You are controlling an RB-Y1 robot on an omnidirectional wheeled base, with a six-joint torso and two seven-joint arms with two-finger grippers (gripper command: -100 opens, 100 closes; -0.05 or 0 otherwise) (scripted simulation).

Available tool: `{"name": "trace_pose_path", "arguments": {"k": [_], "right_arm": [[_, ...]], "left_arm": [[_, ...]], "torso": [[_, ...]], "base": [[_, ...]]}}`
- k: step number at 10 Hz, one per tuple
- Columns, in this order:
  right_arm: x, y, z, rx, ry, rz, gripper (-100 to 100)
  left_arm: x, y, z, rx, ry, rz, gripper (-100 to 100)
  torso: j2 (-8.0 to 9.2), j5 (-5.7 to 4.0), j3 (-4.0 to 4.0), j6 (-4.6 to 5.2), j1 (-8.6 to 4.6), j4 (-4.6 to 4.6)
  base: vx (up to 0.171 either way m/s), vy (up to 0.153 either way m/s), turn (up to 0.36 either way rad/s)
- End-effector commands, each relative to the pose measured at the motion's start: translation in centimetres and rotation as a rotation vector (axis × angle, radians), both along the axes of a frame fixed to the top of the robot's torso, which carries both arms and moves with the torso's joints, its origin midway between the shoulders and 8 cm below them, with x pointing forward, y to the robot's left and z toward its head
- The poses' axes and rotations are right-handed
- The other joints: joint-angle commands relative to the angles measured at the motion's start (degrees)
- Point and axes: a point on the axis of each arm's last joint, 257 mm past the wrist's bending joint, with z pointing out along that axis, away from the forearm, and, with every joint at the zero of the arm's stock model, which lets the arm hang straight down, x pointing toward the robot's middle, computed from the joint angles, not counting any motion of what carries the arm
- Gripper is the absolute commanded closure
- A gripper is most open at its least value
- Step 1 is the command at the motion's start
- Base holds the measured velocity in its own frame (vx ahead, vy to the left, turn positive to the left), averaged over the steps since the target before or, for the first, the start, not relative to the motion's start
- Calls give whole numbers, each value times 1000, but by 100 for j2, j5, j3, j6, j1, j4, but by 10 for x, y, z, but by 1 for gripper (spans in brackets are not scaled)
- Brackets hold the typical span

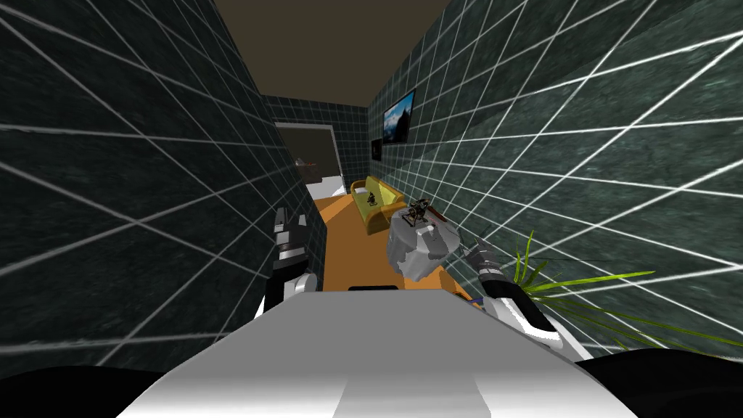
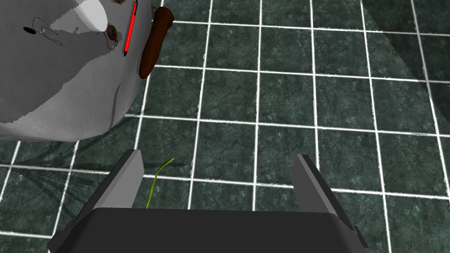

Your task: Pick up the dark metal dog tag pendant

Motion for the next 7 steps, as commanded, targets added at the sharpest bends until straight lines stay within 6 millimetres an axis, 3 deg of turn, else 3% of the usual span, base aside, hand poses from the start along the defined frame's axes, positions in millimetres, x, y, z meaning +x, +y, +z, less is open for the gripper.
{"name": "trace_pose_path", "arguments": {"k": [1,2,3,4,5,6,7], "right_arm": [[-2,-7,-10,10,20,-15,-100],[-17,-34,-28,58,68,-72,-100],[-18,-35,-31,62,78,-76,-100],[-31,-59,-42,108,108,-127,-100],[-36,-62,-50,116,128,-139,-100],[-49,-84,-58,162,148,-190,-100],[-57,-89,-70,175,179,-210,-100]], "left_arm": [[0,0,0,0,0,0,0],[0,0,0,0,0,0,0],[0,0,0,0,0,0,0],[0,0,0,0,0,0,0],[0,0,0,0,0,0,0],[0,0,0,0,0,0,0],[0,0,0,0,0,0,0]], "torso": [[0,0,0,0,0,0],[8,-3,5,0,-17,2],[7,-2,4,0,-8,2],[6,-1,4,1,-8,2],[-2,1,0,0,3,0],[-4,1,-2,-1,2,-1],[-11,1,-6,-1,5,-2]], "base": [[16,40,-4],[33,81,39],[42,78,6],[67,109,26],[64,106,6],[83,116,26],[71,87,16]]}}
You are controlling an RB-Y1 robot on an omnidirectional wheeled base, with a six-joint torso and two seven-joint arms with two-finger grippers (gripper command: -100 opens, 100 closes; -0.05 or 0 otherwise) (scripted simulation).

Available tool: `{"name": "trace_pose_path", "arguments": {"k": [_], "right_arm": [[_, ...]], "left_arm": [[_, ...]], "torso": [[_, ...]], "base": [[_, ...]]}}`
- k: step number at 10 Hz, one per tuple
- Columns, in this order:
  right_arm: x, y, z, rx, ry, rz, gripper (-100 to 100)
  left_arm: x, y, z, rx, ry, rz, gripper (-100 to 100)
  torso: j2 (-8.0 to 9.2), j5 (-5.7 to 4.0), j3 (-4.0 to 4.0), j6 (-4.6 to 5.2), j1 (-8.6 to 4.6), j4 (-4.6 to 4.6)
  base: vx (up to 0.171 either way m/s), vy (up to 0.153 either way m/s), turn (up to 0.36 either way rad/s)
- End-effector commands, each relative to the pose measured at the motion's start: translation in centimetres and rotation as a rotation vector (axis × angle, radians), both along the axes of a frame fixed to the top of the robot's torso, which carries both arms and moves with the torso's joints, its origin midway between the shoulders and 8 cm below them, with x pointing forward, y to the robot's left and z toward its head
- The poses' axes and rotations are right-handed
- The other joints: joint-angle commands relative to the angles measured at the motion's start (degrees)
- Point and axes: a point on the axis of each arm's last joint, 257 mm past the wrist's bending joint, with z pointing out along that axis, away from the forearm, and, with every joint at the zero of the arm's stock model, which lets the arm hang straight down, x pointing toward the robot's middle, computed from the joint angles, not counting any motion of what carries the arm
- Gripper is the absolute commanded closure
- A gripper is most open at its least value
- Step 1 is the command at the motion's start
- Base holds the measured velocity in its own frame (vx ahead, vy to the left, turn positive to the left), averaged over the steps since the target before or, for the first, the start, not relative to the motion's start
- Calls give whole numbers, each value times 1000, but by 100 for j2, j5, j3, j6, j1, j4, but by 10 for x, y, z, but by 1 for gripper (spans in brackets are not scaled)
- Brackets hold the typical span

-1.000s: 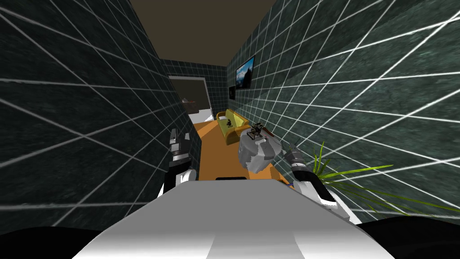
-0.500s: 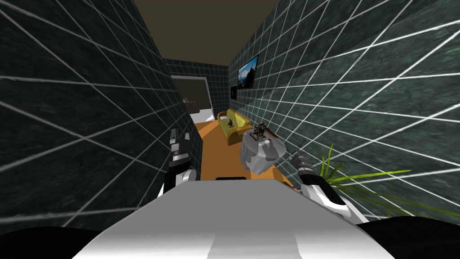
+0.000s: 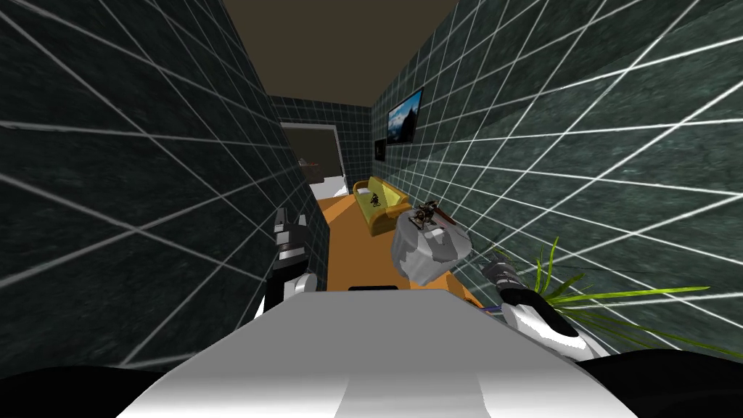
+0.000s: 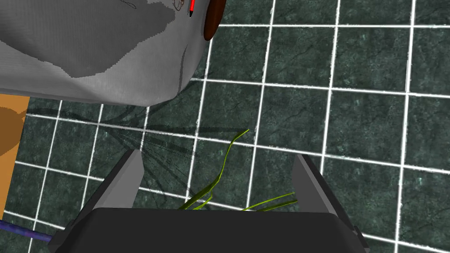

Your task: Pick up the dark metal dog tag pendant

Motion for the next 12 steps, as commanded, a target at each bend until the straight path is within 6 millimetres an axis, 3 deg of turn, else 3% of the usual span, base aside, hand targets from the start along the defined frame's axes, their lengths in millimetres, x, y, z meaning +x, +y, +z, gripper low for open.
{"name": "trace_pose_path", "arguments": {"k": [1,2,3,6,8,9,12], "right_arm": [[-8,-1,-5,16,20,-18,-100],[-29,-25,-19,68,51,-87,-100],[-31,-25,-22,75,64,-92,-100],[-74,-67,-47,186,117,-238,-100],[-79,-68,-53,196,136,-249,-100],[-94,-83,-59,250,146,-312,-100],[-123,-99,-75,318,180,-403,-100]], "left_arm": [[0,0,0,0,0,0,0],[0,0,0,0,0,0,0],[0,0,0,0,0,0,0],[0,0,0,0,0,0,0],[0,0,0,0,0,0,0],[0,0,0,0,0,0,0],[0,0,0,0,0,0,0]], "torso": [[0,0,0,0,0,0],[12,-3,7,1,-16,3],[7,-3,5,0,-8,2],[-2,-1,-2,0,-6,-1],[-3,-1,-2,0,-5,-1],[12,-4,7,0,-20,2],[-11,-2,-5,-1,-14,-1]], "base": [[32,28,0],[60,69,39],[68,64,9],[94,85,27],[55,47,5],[49,40,42],[98,49,25]]}}
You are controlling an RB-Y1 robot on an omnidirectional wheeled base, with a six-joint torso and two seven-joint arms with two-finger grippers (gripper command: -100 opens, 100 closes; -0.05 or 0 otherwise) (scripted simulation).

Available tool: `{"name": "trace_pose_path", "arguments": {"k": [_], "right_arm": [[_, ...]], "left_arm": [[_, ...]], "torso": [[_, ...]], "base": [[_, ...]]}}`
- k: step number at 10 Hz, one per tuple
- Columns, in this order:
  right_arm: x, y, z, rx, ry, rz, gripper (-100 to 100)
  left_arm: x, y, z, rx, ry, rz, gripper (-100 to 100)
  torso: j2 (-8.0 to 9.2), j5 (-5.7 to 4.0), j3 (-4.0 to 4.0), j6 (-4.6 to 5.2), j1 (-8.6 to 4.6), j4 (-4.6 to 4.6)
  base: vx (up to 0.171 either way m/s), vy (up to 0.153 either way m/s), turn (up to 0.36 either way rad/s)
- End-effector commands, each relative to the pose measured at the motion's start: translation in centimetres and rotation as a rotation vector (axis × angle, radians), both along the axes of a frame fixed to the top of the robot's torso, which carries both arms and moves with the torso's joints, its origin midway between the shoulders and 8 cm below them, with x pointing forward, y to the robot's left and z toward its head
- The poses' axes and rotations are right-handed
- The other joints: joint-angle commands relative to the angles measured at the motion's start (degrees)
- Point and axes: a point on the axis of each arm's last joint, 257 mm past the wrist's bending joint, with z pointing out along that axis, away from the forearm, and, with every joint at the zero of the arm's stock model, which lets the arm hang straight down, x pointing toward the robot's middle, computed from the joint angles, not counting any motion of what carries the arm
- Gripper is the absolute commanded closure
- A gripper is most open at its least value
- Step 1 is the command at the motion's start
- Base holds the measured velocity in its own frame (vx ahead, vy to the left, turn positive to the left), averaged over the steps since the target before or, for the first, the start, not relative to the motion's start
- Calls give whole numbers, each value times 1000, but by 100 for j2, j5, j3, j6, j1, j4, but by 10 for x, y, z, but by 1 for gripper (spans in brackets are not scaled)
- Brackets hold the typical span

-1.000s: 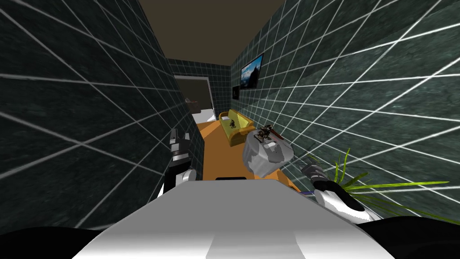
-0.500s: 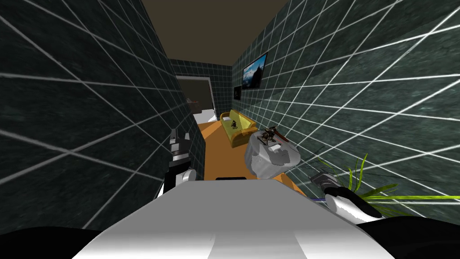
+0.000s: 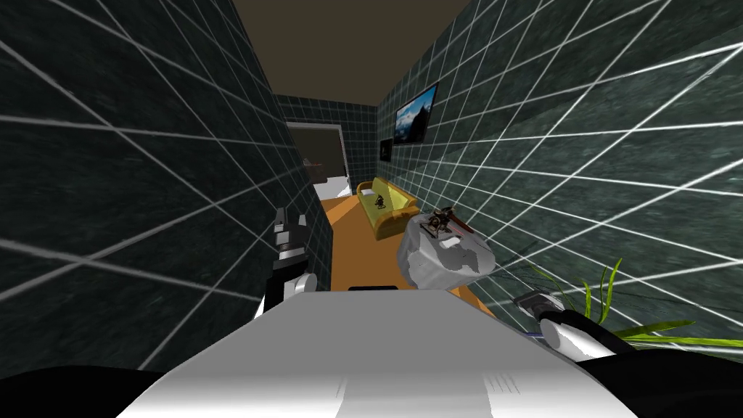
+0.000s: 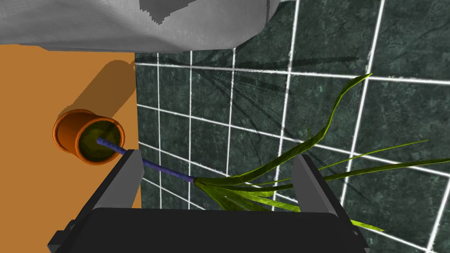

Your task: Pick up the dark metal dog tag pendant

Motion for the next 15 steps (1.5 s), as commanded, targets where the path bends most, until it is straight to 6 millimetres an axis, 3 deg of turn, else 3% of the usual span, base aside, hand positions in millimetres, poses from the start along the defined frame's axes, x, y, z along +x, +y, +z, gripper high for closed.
{"name": "trace_pose_path", "arguments": {"k": [1,4,8,15], "right_arm": [[-9,-5,-8,17,17,-27,-100],[-46,-27,-21,115,26,-177,-100],[-84,-37,-38,234,51,-334,-100],[-143,-35,-63,404,82,-577,-100]], "left_arm": [[0,0,0,0,0,0,0],[0,0,0,0,0,0,0],[0,0,0,0,0,0,0],[0,0,0,0,0,0,0]], "torso": [[0,0,0,0,0,0],[7,1,4,0,1,2],[-2,-1,-1,0,-7,0],[6,-5,3,0,-23,1]], "base": [[44,27,-4],[97,42,32],[111,25,31],[97,-5,26]]}}
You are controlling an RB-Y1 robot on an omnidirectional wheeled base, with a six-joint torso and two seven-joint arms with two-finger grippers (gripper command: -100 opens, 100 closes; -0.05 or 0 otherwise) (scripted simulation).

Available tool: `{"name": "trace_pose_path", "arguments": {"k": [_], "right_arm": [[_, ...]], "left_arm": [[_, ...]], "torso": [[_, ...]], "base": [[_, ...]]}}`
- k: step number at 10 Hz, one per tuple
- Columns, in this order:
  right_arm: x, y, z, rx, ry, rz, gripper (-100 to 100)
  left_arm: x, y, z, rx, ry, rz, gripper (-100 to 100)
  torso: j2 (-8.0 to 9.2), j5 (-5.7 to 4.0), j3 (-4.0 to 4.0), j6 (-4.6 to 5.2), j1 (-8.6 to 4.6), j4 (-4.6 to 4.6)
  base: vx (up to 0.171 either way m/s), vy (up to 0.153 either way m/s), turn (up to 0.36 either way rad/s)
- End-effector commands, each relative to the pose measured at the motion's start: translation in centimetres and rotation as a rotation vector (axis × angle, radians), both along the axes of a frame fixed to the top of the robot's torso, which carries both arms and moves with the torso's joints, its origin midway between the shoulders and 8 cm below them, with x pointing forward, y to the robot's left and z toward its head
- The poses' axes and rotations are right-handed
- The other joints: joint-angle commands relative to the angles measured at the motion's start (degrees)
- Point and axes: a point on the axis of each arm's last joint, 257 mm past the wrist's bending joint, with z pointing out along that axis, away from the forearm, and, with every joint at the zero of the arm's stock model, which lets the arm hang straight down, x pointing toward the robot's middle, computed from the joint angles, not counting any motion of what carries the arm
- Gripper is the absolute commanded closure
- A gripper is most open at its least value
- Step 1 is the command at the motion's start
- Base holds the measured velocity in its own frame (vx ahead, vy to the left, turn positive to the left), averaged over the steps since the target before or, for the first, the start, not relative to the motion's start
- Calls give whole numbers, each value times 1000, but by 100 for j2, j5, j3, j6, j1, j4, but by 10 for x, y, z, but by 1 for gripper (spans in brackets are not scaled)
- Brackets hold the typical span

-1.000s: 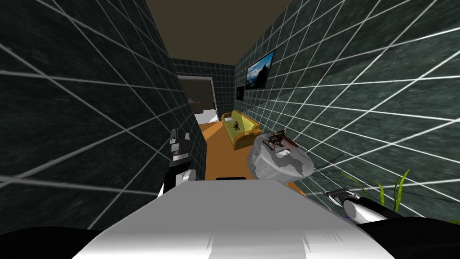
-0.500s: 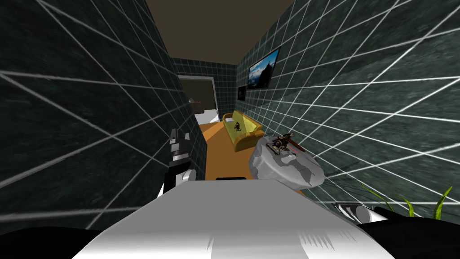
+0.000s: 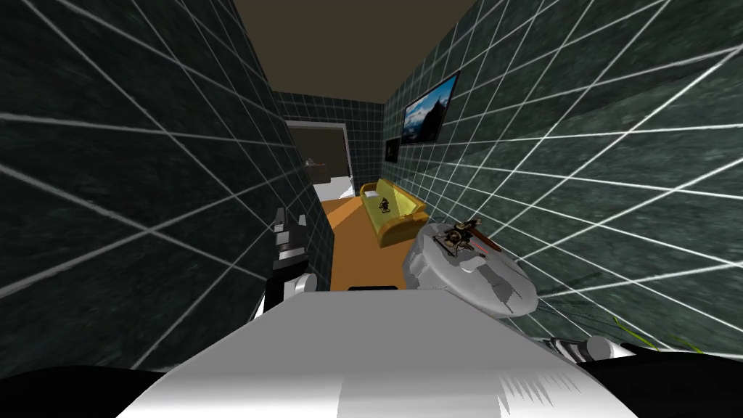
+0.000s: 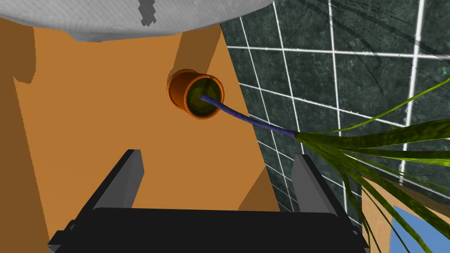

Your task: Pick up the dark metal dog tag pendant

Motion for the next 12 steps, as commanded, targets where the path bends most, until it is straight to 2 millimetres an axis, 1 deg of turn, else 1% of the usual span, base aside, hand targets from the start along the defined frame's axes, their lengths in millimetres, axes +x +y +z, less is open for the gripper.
{"name": "trace_pose_path", "arguments": {"k": [1,2,3,4,5,7,8,10,11,12], "right_arm": [[-12,4,-5,33,7,-47,-100],[-20,6,-9,75,3,-108,-100],[-25,8,-11,82,10,-117,-100],[-35,13,-16,127,10,-183,-100],[-35,13,-16,128,11,-184,-100],[-47,23,-23,204,5,-295,-100],[-51,26,-25,214,14,-303,-100],[-61,39,-31,286,14,-401,-100],[-62,40,-32,289,17,-403,-100],[-65,48,-34,322,19,-445,-100]], "left_arm": [[0,0,0,0,0,0,0],[0,0,0,0,0,0,0],[0,0,0,0,0,0,0],[0,0,0,0,0,0,0],[0,0,0,0,0,0,0],[0,0,0,0,0,0,0],[0,0,0,0,0,0,0],[0,0,0,0,0,0,0],[0,0,0,0,0,0,0],[0,0,0,0,0,0,0]], "torso": [[0,0,0,0,0,0],[1,0,-1,2,2,-1],[-2,0,-2,0,0,-1],[1,-1,-1,2,0,-1],[1,0,0,1,0,-1],[-4,-1,-3,0,-7,-1],[-21,-3,-12,-1,-13,-5],[-5,-3,-4,0,-9,-2],[-13,-4,-8,-1,-20,-3],[-5,-4,-5,2,-13,-3]], "base": [[118,-15,26],[120,-21,36],[112,-23,26],[111,-20,41],[97,-21,21],[158,-52,51],[151,-46,25],[133,-64,36],[126,-59,32],[108,-48,24]]}}
